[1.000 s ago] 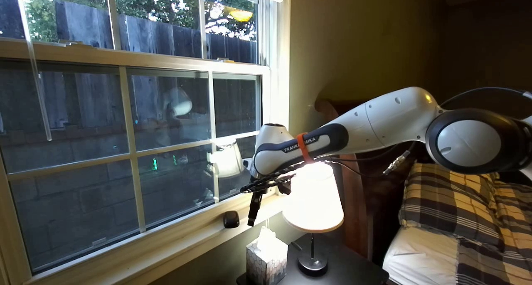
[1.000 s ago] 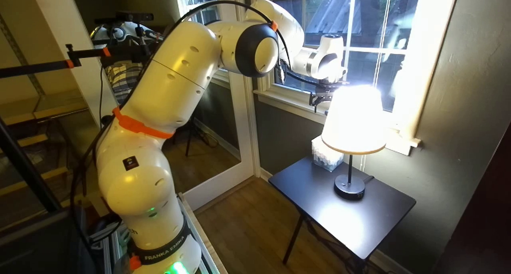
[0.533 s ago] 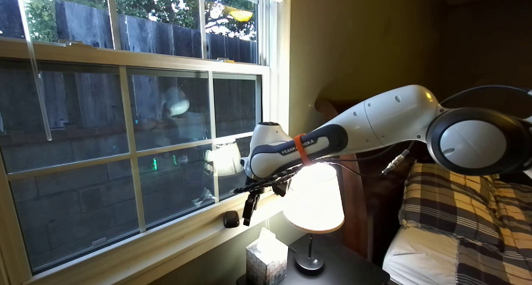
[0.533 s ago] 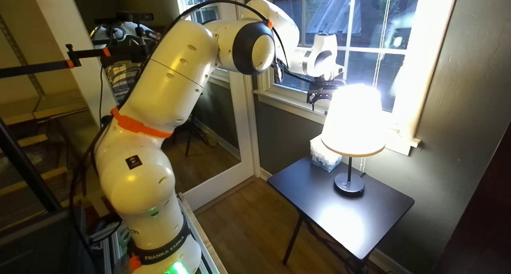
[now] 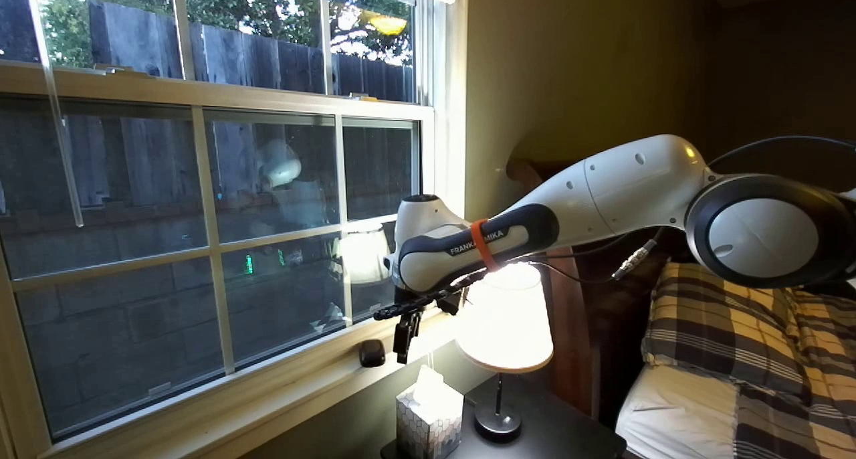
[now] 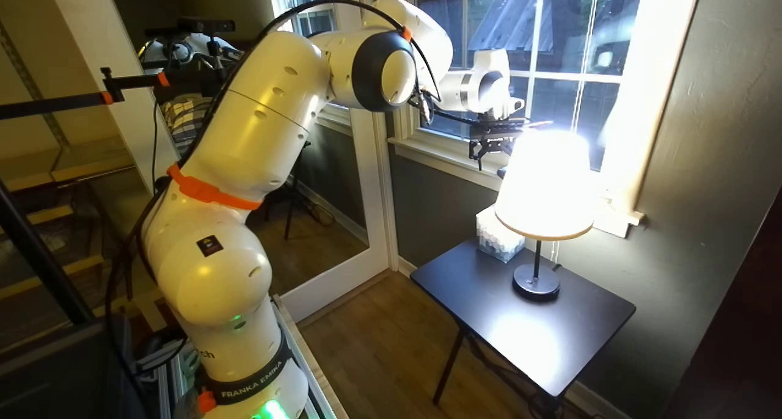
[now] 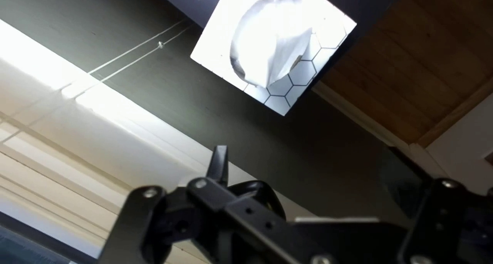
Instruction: Push the black object on the windowsill backwards.
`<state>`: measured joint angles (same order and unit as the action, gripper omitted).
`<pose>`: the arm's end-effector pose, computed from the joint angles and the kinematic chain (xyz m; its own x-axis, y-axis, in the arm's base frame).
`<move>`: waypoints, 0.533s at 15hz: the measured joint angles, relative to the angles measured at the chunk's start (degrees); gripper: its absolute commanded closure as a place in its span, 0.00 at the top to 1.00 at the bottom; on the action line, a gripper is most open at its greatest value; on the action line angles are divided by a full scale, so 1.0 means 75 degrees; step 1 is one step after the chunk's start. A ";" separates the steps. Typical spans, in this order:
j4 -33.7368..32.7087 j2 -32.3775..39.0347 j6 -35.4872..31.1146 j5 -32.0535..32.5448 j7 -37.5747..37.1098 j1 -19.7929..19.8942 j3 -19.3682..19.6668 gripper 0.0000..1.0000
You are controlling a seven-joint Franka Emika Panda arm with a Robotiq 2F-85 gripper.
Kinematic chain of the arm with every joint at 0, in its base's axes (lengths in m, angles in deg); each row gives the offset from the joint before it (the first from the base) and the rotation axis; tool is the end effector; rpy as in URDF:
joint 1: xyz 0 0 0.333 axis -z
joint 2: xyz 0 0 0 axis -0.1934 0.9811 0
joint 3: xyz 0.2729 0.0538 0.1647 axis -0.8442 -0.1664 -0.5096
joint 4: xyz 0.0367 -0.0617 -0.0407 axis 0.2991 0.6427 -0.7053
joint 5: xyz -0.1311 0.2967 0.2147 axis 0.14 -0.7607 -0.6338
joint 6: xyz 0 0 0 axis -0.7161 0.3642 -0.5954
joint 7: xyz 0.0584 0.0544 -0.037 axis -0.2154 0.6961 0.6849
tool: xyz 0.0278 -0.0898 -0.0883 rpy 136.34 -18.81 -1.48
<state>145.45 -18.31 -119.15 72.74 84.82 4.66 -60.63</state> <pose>0.7495 0.1341 0.3205 0.7736 0.6210 0.1262 0.6066 -0.7833 0.1363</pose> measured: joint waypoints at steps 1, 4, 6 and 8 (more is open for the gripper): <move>-0.0029 0.0012 0.0001 0.0002 -0.0074 -0.0011 0.0016 1.00; -0.0256 0.0154 0.0223 0.0001 -0.0289 -0.0039 0.0016 1.00; -0.0482 0.0332 0.0342 0.0001 -0.0513 -0.0086 0.0026 1.00; -0.0764 0.0572 0.0468 0.0002 -0.0743 -0.0164 0.0068 1.00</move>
<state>139.72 -14.01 -115.64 72.75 79.24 3.43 -60.12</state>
